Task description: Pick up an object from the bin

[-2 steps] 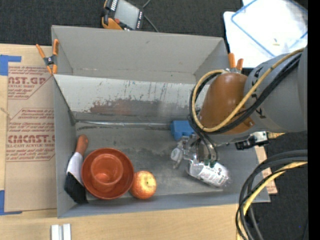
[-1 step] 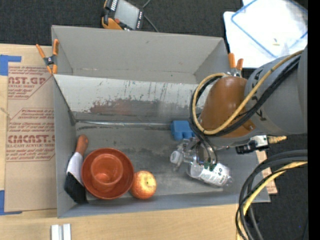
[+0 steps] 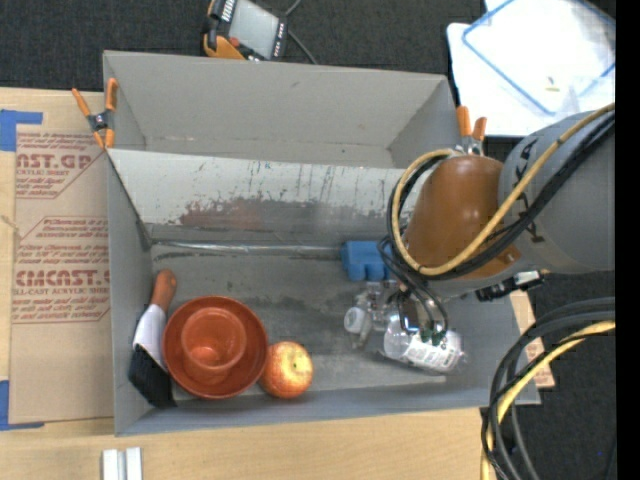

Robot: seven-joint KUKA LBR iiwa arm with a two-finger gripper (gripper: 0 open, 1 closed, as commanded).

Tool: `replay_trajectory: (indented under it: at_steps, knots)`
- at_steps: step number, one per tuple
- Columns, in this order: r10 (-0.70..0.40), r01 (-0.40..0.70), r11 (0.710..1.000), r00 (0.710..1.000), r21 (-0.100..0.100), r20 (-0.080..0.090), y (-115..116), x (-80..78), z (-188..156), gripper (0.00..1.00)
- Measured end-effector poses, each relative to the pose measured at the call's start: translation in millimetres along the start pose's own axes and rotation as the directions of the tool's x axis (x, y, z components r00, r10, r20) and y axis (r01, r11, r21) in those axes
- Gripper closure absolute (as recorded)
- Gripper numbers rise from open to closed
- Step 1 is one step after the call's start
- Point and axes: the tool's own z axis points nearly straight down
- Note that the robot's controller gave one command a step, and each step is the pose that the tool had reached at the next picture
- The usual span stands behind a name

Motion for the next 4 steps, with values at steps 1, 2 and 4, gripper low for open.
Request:
replay_trajectory:
  at_steps: [1,2,4]
  knots:
    - [0.172,-0.172,0.985,0.985,0.001,-0.004,-1,-9.7,-106,1.00]
    - [0.098,-0.098,0.995,0.995,0.001,-0.004,-8,-5.5,-107,1.00]
    - [0.088,-0.088,0.996,0.996,0.001,0.005,21,-2.1,-74,1.00]
